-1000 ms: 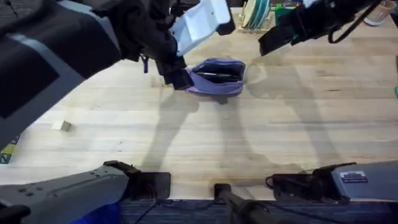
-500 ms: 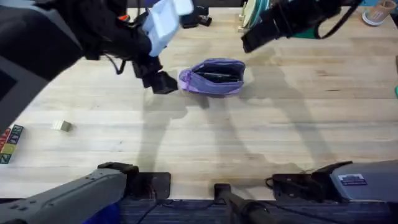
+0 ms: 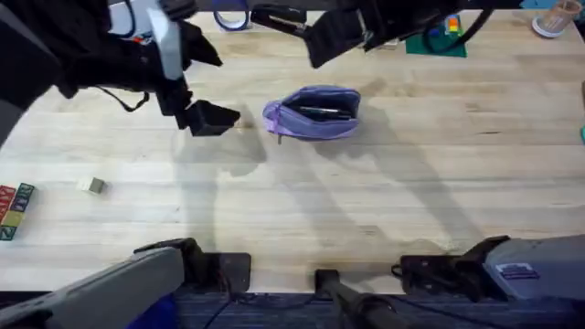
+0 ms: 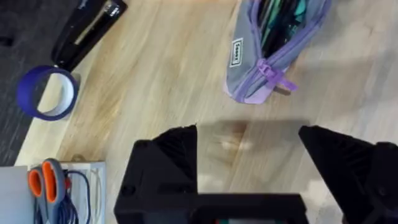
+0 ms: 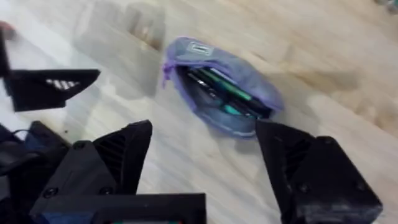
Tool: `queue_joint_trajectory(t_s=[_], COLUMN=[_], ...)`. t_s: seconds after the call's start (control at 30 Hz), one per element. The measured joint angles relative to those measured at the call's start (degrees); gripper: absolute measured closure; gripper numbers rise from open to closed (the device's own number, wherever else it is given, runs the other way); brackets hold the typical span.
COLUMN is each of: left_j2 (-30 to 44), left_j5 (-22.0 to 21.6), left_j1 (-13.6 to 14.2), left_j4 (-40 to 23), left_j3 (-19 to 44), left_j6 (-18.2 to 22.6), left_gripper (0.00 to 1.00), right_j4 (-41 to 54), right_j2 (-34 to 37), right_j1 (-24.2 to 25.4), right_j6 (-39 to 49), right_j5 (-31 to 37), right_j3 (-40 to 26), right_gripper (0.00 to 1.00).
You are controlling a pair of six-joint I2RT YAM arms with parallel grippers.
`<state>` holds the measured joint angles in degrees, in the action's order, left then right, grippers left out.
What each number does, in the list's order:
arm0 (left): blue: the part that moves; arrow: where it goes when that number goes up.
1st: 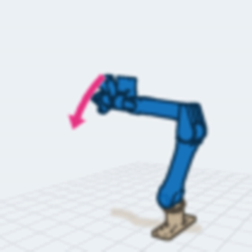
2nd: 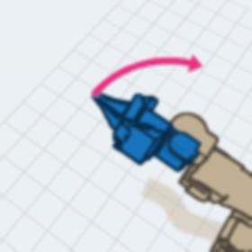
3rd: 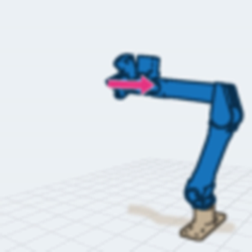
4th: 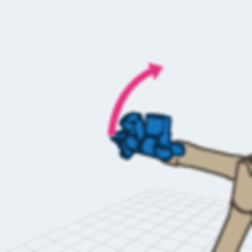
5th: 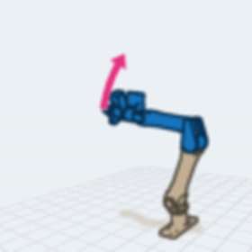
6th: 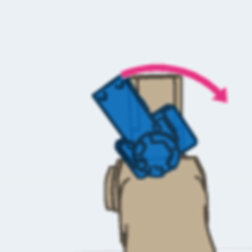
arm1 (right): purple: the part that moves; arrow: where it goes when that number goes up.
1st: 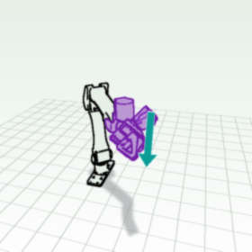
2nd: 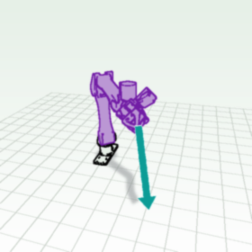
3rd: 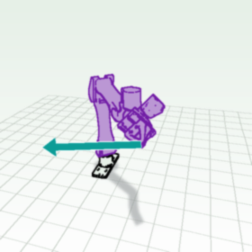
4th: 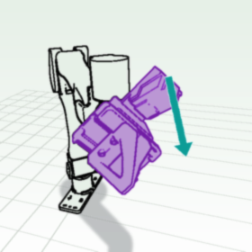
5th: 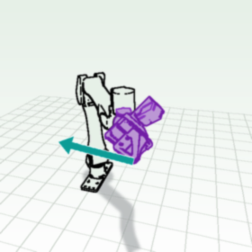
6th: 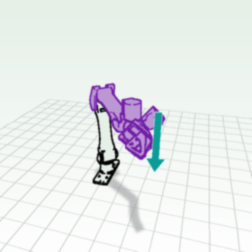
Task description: Unzip the bag, pick up the pens from the table one at a time and place them inside, then zip the bag closed.
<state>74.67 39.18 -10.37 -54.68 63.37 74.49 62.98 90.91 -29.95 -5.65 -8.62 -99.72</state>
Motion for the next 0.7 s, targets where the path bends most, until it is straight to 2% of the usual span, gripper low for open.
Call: queue_joint_trajectory(t_s=[0.1,0.33,0.5,0.7], left_j2=[0.0,0.0,0.0,0.0], left_j5=[1.9,6.7,7.8,7.8], left_j1=[-1.8,-4.4,-5.4,-5.6], left_j4=[-0.3,-3.9,-4.0,-3.7], left_j3=[0.0,0.0,0.0,0.0], left_j6=[1.0,7.3,9.2,9.8], left_gripper=[0.007,0.007,0.007,0.008], right_j4=[-0.3,-1.0,-2.6,-2.8], right_j2=[0.0,0.0,0.0,0.0], right_j1=[-1.9,-4.5,-4.9,-4.9], right_j6=[-2.9,-12.3,-16.9,-20.1], right_j5=[0.0,-1.4,-6.0,-8.2], right_j3=[-0.2,-0.5,-0.5,-0.5], right_gripper=[0.006,0.006,0.005,0.005])
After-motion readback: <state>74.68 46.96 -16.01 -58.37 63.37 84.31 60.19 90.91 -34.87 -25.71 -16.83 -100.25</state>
